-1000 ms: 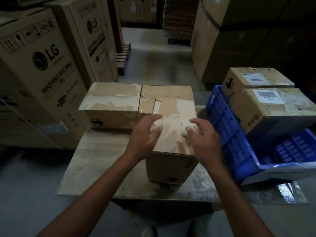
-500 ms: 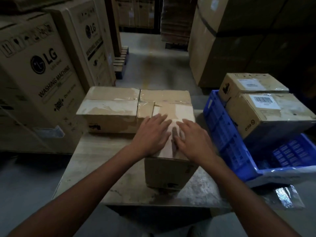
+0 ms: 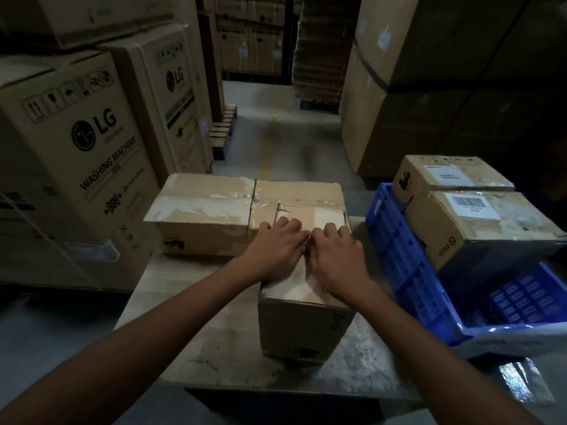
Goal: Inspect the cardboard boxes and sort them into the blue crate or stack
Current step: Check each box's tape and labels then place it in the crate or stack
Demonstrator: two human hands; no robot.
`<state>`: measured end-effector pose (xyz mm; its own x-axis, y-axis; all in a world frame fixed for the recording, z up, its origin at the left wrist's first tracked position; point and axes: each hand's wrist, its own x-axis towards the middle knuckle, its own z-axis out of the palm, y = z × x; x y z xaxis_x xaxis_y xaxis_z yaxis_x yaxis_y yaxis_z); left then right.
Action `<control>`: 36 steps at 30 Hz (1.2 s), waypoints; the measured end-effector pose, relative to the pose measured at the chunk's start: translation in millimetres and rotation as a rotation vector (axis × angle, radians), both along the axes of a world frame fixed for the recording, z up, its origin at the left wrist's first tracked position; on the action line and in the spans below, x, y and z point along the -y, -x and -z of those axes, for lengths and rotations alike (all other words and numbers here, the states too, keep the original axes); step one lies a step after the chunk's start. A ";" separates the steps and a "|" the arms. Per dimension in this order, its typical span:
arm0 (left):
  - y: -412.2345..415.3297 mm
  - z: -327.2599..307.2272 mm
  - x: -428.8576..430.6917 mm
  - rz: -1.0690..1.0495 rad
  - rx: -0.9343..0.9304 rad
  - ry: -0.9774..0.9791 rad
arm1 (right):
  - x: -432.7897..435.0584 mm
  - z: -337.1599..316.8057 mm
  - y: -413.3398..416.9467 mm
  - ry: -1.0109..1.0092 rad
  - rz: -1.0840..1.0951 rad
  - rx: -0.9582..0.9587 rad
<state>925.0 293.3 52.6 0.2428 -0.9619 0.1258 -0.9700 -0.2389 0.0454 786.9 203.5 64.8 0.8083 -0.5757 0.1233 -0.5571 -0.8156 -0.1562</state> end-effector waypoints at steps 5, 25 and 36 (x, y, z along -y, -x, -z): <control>0.2 29.3 -1.8 -0.433 -0.717 0.391 | -16.5 0.2 -6.1 -0.149 0.134 -0.011; 62.6 132.4 48.3 -0.880 -1.162 0.047 | 61.9 -7.4 111.4 -0.611 0.411 0.346; 66.4 25.1 -18.9 -0.840 -0.787 0.376 | 86.0 1.4 145.7 -0.960 0.361 0.760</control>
